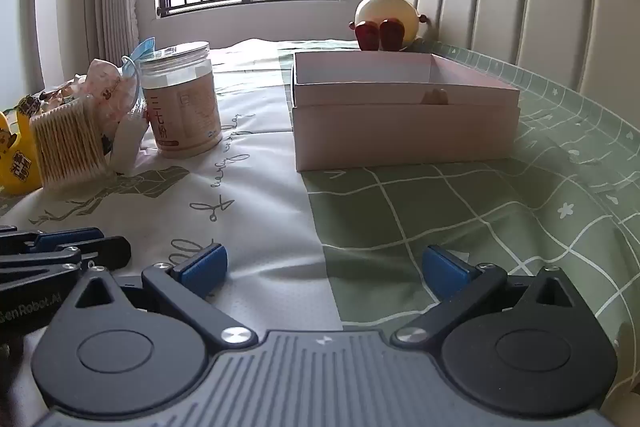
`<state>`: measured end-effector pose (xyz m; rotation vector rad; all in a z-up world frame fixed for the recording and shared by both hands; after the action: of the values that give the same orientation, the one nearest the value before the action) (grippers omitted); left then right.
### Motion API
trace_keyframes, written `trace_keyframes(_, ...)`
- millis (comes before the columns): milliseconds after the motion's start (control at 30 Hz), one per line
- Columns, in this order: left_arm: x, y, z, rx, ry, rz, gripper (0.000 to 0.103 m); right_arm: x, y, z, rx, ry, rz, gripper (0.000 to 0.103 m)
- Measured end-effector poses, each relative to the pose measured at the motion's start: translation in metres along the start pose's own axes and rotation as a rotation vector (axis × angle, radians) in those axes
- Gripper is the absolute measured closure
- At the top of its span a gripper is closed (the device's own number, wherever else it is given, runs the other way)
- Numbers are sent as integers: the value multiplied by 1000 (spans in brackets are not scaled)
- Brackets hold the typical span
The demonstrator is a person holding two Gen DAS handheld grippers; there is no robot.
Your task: Organize soft objects
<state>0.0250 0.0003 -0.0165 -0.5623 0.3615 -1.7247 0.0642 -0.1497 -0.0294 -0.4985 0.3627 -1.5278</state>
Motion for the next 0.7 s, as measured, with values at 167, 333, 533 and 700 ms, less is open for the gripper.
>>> trace_keyframes(167, -5, 0, 1, 2, -6, -6, 77, 0, 1, 0, -24, 23, 18, 0)
trace_keyframes(333, 2, 1, 0, 3, 13, 9, 77, 0, 0, 1, -17, 23, 21, 0)
trace_keyframes(533, 2, 1, 0, 3, 13, 8, 77, 0, 0, 1, -13, 20, 21, 0)
trace_keyframes(700, 2, 0, 0, 5, 13, 8, 77, 0, 0, 1, -14, 21, 20, 0)
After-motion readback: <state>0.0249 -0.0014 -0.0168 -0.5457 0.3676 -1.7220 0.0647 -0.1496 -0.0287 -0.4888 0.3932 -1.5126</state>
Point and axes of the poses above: each gripper's, at about its wrist camera, not at the fingertips, and y roughly the way its jaws point, x to its right, z to its top, the point moved 3 cm from there along y, roughly the way its jaws point, and after that the axes turned 13 degrees about -z, right-handed, at the moved point
